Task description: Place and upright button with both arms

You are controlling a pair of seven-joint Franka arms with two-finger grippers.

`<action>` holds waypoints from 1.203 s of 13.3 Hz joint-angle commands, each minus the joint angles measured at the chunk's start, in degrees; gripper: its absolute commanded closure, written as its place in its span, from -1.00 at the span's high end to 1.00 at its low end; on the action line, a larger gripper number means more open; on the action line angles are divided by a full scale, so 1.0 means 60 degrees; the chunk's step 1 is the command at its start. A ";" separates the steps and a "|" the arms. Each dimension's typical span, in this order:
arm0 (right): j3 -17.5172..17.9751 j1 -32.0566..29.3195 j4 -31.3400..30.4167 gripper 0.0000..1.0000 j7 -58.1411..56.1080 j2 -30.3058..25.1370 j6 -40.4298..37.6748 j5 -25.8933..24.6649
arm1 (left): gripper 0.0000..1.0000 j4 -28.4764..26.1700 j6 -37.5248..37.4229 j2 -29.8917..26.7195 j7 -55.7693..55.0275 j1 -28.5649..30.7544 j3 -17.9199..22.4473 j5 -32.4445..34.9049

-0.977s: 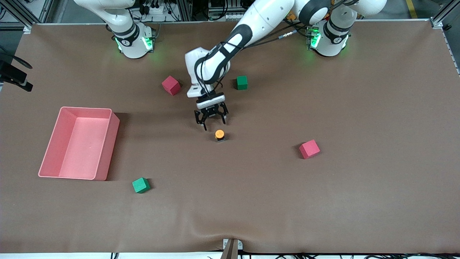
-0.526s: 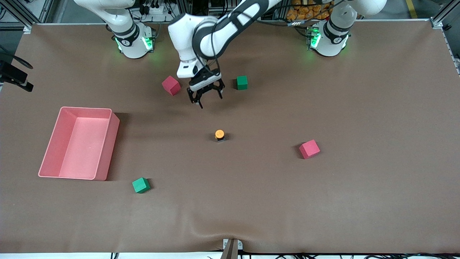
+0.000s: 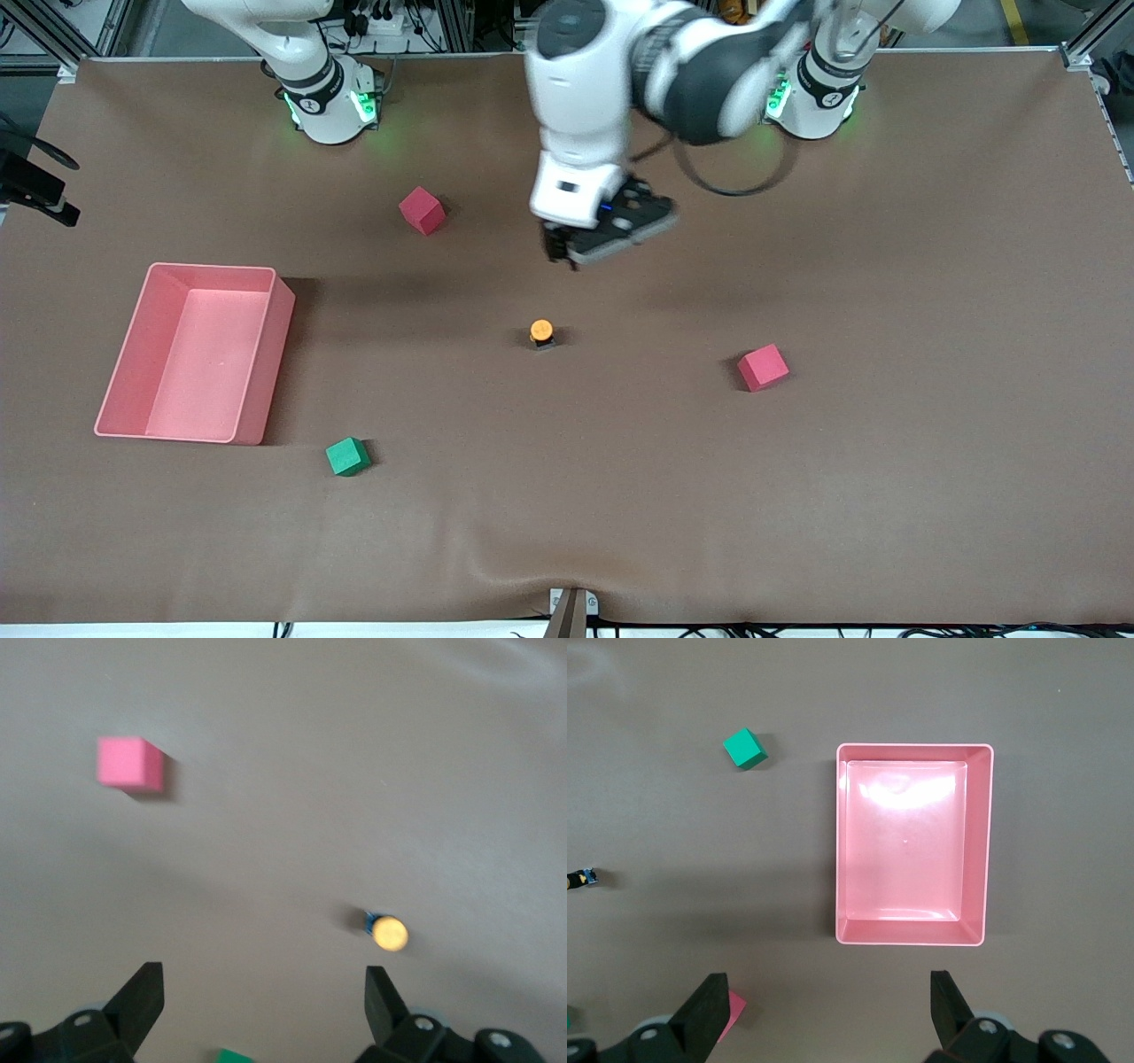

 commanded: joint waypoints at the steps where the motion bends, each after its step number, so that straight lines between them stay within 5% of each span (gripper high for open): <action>1: 0.0061 -0.0084 0.0030 1.00 -0.0067 -0.0030 -0.0090 -0.0053 | 1.00 -0.0312 -0.0825 -0.0520 0.0905 0.0847 -0.0123 -0.0292; 4: 0.0061 -0.0069 0.0001 1.00 0.0007 -0.0030 -0.0061 -0.0053 | 1.00 -0.0196 -0.2101 -0.0550 0.1537 0.1552 -0.0123 -0.0263; 9: 0.0061 -0.0113 0.0001 1.00 0.0007 0.0043 0.0027 -0.0053 | 1.00 -0.0166 -0.2249 -0.0813 0.3278 0.2883 -0.0138 -0.0292; 16: 0.0047 -0.0113 0.0001 1.00 0.0007 0.0043 0.0027 -0.0053 | 1.00 -0.0517 -0.2250 -0.2056 0.8343 0.5007 -0.0006 -0.1112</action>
